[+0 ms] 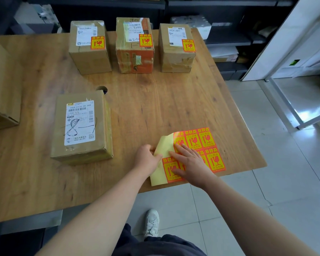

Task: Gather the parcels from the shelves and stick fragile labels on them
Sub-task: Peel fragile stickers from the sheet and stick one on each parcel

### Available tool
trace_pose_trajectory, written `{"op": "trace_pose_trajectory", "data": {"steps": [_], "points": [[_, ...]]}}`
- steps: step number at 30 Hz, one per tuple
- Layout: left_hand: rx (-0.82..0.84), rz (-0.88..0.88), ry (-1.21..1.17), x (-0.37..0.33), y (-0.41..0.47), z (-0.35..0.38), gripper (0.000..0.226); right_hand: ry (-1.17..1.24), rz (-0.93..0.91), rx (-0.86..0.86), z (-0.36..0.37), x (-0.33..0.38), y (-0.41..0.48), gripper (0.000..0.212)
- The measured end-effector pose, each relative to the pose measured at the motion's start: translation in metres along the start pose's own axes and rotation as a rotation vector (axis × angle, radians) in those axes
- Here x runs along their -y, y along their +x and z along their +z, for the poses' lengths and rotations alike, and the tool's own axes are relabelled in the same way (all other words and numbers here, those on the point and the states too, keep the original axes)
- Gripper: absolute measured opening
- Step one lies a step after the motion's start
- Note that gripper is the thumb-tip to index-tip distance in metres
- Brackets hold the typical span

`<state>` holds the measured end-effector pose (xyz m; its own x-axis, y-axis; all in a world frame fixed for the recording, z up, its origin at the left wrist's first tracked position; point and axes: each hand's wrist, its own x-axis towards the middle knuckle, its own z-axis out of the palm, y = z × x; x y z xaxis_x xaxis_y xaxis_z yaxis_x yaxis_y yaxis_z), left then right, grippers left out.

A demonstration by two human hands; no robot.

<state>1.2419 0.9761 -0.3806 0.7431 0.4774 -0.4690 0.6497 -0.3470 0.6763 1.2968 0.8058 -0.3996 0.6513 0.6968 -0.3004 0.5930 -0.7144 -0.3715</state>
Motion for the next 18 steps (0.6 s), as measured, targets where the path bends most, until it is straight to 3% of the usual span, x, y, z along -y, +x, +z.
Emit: {"op": "trace_pose_trajectory", "data": {"steps": [3, 5, 11, 18], "points": [[0.091, -0.001, 0.093, 0.002, 0.000, -0.006, 0.019, 0.017, 0.017, -0.007, 0.002, 0.003, -0.001, 0.061], [0.120, -0.020, 0.002, 0.004, 0.001, -0.007, 0.017, 0.045, 0.040, -0.020, 0.002, 0.006, -0.001, 0.059], [0.092, -0.178, -0.457, 0.002, -0.002, -0.004, 0.039, 0.133, 0.122, -0.083, -0.004, 0.016, 0.004, 0.056], [0.134, -0.150, -0.480, 0.002, -0.001, -0.009, 0.040, 0.349, 0.094, -0.229, -0.011, 0.020, 0.011, 0.042]]}}
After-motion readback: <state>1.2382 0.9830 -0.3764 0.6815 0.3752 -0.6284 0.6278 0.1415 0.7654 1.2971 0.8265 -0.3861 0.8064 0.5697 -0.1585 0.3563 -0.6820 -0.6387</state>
